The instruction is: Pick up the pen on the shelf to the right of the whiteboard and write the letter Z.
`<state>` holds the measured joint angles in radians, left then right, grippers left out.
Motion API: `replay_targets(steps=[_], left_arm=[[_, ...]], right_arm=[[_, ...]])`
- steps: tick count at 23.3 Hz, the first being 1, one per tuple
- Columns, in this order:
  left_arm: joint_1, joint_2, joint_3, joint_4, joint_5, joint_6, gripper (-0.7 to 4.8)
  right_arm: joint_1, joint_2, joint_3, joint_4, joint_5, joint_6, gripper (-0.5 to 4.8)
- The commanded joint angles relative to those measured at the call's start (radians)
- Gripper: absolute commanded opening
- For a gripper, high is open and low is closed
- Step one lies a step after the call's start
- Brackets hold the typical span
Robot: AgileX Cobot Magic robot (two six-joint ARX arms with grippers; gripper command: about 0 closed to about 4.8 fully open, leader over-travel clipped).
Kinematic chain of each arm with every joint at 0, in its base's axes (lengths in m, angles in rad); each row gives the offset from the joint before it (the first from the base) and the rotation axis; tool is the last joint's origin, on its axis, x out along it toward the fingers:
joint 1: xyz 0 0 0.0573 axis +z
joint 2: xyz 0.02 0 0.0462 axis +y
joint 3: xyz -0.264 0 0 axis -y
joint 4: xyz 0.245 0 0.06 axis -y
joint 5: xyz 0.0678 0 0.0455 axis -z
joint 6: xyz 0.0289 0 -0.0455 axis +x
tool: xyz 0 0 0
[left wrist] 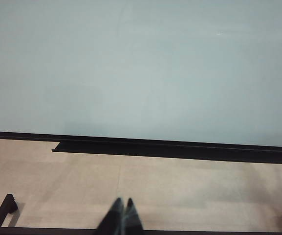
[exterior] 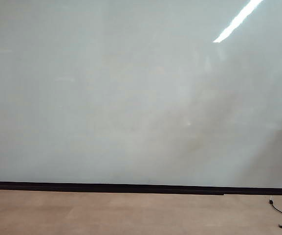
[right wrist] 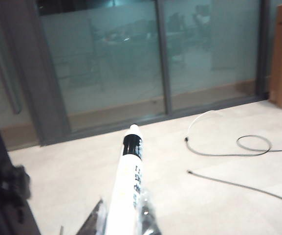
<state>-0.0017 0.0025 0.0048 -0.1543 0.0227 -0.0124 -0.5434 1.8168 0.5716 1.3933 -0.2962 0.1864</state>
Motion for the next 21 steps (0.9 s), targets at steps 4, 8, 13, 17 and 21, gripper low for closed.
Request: replay_targets(steps=[4, 8, 13, 17, 21], left_arm=[[0.0, 0.001, 0.002, 0.005, 0.0, 0.005, -0.04], [0.0, 0.001, 0.002, 0.005, 0.0, 0.005, -0.04], [0.0, 0.001, 0.002, 0.005, 0.0, 0.005, -0.04], [0.0, 0.001, 0.002, 0.005, 0.0, 0.005, -0.05], [0.0, 0.001, 0.002, 0.005, 0.0, 0.005, -0.04]], right_arm=[[0.103, -0.297, -0.215, 0.006, 0.196, 0.003, -0.05], [0.227, -0.592, -0.371, -0.133, 0.372, 0.002, -0.05], [0.435, -1.012, -0.421, -0.546, 0.432, -0.011, -0.05], [0.694, -1.167, -0.418, -0.693, 0.413, -0.056, -0.05], [0.92, -1.141, -0.404, -0.691, 0.409, -0.088, -0.05]])
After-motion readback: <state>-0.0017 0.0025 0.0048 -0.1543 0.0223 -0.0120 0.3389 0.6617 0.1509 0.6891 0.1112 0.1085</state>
